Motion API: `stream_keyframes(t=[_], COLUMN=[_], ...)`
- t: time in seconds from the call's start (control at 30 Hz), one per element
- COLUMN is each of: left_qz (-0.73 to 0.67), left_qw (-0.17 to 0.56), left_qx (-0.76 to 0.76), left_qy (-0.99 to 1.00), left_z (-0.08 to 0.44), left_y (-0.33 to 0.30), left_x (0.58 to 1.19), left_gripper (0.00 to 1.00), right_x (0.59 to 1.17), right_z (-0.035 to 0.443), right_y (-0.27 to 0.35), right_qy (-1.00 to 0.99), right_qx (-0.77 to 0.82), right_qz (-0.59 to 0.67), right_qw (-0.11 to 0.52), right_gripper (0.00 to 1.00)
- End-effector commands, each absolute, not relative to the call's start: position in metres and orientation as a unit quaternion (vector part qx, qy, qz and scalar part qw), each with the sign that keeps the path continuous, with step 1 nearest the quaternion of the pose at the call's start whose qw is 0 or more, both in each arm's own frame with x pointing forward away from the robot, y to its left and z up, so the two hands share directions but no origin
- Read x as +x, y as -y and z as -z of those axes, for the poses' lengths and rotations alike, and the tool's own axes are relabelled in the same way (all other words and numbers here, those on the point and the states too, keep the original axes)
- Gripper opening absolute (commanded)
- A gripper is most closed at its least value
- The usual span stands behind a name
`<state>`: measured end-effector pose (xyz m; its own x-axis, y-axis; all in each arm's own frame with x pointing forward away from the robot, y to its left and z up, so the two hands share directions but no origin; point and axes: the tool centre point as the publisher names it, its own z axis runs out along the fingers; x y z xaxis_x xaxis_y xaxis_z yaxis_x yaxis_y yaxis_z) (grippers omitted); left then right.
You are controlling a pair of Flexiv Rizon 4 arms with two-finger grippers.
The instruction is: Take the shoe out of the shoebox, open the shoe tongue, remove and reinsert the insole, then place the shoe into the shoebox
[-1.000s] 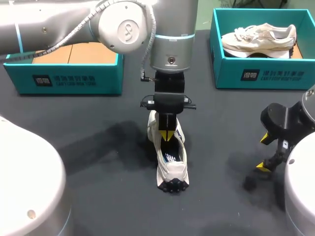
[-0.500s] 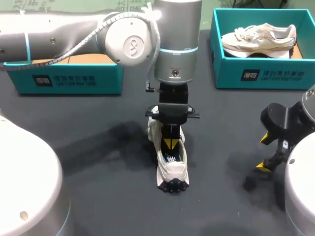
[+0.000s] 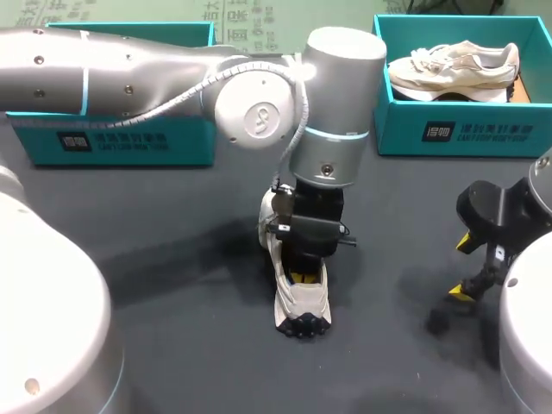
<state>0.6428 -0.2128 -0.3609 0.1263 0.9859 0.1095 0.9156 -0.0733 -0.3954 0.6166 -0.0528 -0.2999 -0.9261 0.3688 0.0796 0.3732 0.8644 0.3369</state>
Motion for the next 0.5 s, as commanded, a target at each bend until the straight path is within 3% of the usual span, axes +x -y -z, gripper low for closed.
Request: stream_keyframes(t=[0.03, 0.3, 0.5], left_qz=[-0.076, -0.038, -0.051], left_qw=[0.193, 0.198, 0.153], left_qx=[-0.726, -0.709, -0.706], left_qy=[0.655, 0.675, 0.690], left_z=[0.372, 0.410, 0.421], left_y=[0.212, 0.212, 0.214], left_x=[0.637, 0.634, 0.641], left_gripper=[0.00, 0.00, 0.00], right_x=[0.614, 0.614, 0.614], right_z=[0.300, 0.300, 0.300], right_y=[0.053, 0.053, 0.053], right_qy=[0.965, 0.965, 0.965], right_qx=[-0.193, -0.193, -0.193], right_qz=[0.175, 0.175, 0.175], right_qw=[0.004, 0.004, 0.004], right_gripper=[1.00, 1.00, 1.00])
